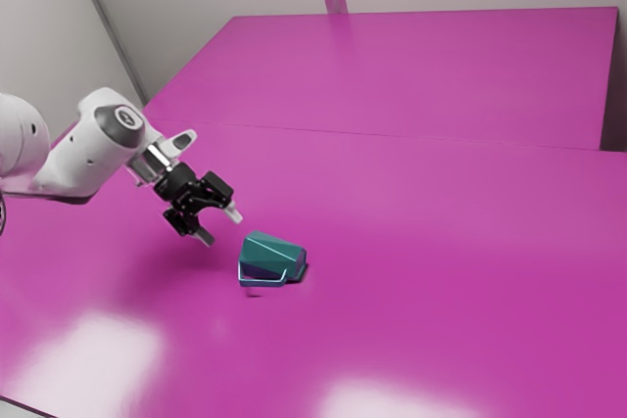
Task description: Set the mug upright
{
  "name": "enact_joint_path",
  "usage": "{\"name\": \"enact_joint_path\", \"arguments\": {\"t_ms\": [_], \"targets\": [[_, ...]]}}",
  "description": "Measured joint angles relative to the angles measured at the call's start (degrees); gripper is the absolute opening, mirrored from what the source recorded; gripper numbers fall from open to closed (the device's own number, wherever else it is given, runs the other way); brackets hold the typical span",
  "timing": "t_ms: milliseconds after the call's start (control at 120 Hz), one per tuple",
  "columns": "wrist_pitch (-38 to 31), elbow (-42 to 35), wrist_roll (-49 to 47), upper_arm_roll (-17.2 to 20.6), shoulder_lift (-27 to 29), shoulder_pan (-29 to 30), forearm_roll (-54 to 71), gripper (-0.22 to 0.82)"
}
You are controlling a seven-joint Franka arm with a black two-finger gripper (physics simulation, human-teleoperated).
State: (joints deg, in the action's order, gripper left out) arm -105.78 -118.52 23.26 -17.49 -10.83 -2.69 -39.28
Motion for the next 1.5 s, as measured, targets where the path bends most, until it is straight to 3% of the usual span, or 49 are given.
{"name": "enact_joint_path", "arguments": {"t_ms": [392, 1150, 1233, 1500], "targets": [[-5.1, -1.8, 7.7, 0.1, -3.9, -1.9, -10.9, 0.60], [-4.9, -5.2, 16.0, 0.3, -3.8, -3.9, -20.0, 0.60], [-4.9, -5.3, 16.5, 0.3, -3.7, -4.0, -20.3, 0.53], [-4.9, -6.0, 17.5, 0.4, -3.6, -4.3, -21.2, 0.19]]}}
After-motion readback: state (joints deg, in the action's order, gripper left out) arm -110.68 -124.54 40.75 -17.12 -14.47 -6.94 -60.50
